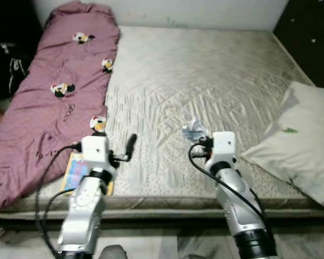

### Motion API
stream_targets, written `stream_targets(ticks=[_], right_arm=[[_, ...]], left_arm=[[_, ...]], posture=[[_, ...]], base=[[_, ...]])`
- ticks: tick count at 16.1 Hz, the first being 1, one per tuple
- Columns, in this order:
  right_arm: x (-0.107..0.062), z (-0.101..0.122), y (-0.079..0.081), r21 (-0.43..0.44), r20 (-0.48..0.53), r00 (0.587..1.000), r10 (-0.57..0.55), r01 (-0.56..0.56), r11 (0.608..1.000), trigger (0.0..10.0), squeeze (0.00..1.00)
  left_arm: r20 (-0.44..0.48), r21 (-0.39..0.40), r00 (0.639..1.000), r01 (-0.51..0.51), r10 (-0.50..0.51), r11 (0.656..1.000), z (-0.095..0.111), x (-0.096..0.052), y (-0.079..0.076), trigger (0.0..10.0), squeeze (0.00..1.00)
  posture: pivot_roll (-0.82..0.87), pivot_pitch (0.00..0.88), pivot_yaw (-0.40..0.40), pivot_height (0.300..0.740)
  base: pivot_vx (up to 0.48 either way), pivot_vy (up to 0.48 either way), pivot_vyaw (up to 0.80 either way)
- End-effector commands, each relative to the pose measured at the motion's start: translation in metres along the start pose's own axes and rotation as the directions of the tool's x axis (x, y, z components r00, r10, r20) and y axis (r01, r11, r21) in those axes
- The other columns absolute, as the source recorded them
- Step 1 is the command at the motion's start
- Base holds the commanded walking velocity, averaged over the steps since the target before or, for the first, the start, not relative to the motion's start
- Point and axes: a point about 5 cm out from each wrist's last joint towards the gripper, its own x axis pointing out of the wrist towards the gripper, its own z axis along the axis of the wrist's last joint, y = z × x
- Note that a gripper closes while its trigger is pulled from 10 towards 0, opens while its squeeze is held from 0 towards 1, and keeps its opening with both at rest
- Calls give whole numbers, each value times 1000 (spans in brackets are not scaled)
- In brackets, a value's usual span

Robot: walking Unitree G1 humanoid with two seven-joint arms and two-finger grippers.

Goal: Clean up the room

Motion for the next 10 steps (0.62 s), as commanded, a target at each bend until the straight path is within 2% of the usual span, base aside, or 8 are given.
stream_targets(ticks=[1,4,7,10], right_arm=[[-3,-3,-7,-7,-13,1000,-21,21,1000,10000,0],[-3,-4,-8,-6,-15,999,-30,30,1000,10000,0],[-7,-11,-13,10,-23,997,-67,67,998,10000,0],[-9,-12,-13,17,-21,997,-72,72,997,10000,0]], left_arm=[[-3,-6,1000,25,-25,1000,-1,0,-7,10000,0],[-34,3,999,-32,32,999,-6,-2,-3,10000,0],[-74,-25,990,-118,116,993,-15,-9,12,10000,0],[-86,3,991,-100,100,995,-16,-13,14,10000,0]], posture=[[23,56,-28,740],[23,55,-27,740],[21,44,-9,740],[10,43,-5,740]], base=[[304,0,0],[91,0,0],[0,0,0],[0,414,0]])
